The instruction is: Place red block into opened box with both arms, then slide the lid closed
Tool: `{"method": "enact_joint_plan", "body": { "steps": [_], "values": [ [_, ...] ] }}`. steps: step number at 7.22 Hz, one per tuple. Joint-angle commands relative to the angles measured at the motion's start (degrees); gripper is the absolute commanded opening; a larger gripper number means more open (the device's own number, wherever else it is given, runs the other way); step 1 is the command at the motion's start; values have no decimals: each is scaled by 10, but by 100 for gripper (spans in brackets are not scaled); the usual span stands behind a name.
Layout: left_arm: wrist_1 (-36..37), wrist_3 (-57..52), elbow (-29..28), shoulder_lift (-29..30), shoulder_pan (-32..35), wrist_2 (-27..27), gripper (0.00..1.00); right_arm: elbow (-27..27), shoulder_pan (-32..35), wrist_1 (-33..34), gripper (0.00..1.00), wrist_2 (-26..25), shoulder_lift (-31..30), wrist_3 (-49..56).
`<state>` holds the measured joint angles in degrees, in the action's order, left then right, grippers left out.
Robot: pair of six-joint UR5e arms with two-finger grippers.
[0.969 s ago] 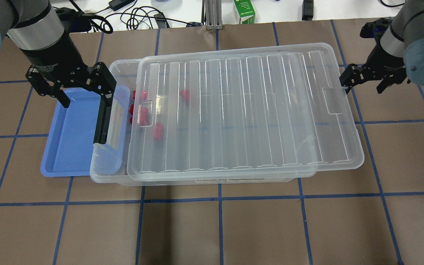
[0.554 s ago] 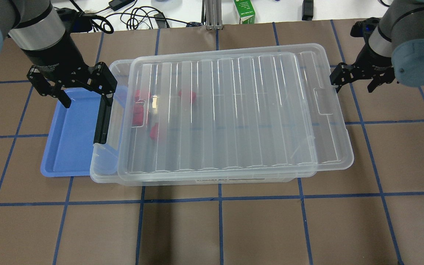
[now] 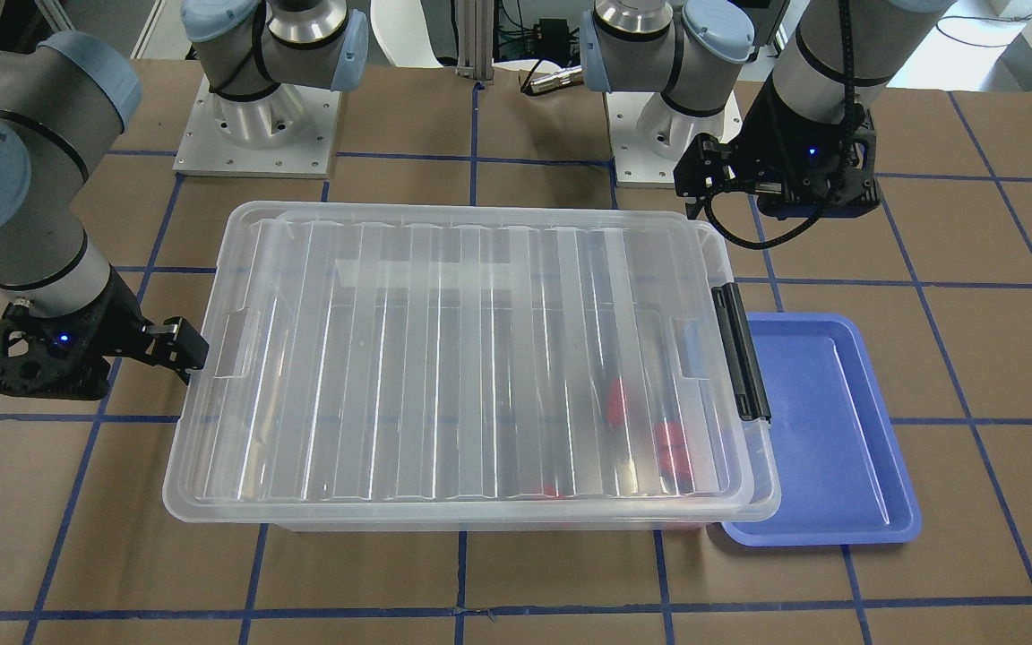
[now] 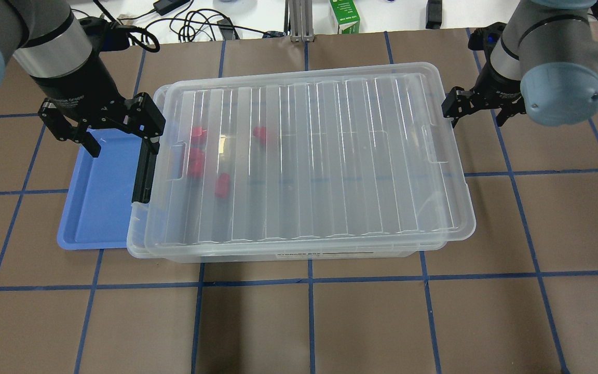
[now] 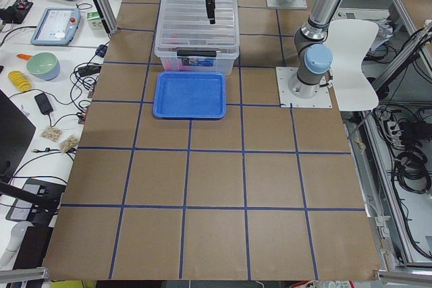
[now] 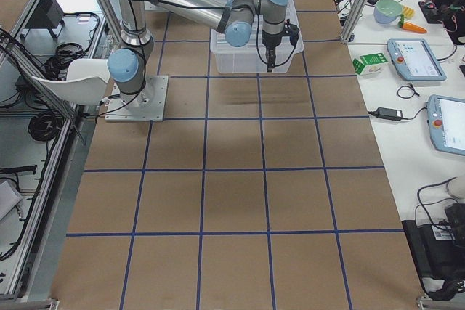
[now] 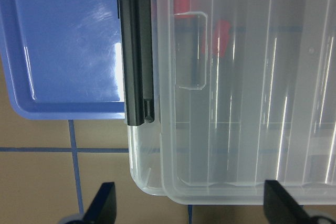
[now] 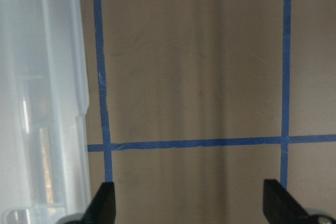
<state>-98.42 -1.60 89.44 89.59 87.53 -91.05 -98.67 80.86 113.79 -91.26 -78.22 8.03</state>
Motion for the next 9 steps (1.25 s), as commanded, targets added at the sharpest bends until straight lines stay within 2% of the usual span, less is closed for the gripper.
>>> {"method": "enact_joint_plan", "body": {
  "steps": [1,2,3,6,7,9],
  "values": [
    [2,1,1,-4,0,5,100,27,-6,-5,100,-2,-9,8],
    [2,1,1,-4,0,7,100,38,-5,-11,100,-1,-31,7],
    [2,1,1,-4,0,7,100,51,-5,-48,100,-1,-57,7],
    [2,-2,5,-4,0,5,100,131,2,-204,100,5,-92,-4],
    [2,-4,5,-4,0,5,100,141,14,-238,100,-4,-96,0],
    [5,1,4,-4,0,6,100,147,51,-248,100,-9,-98,-6]
  ]
}}
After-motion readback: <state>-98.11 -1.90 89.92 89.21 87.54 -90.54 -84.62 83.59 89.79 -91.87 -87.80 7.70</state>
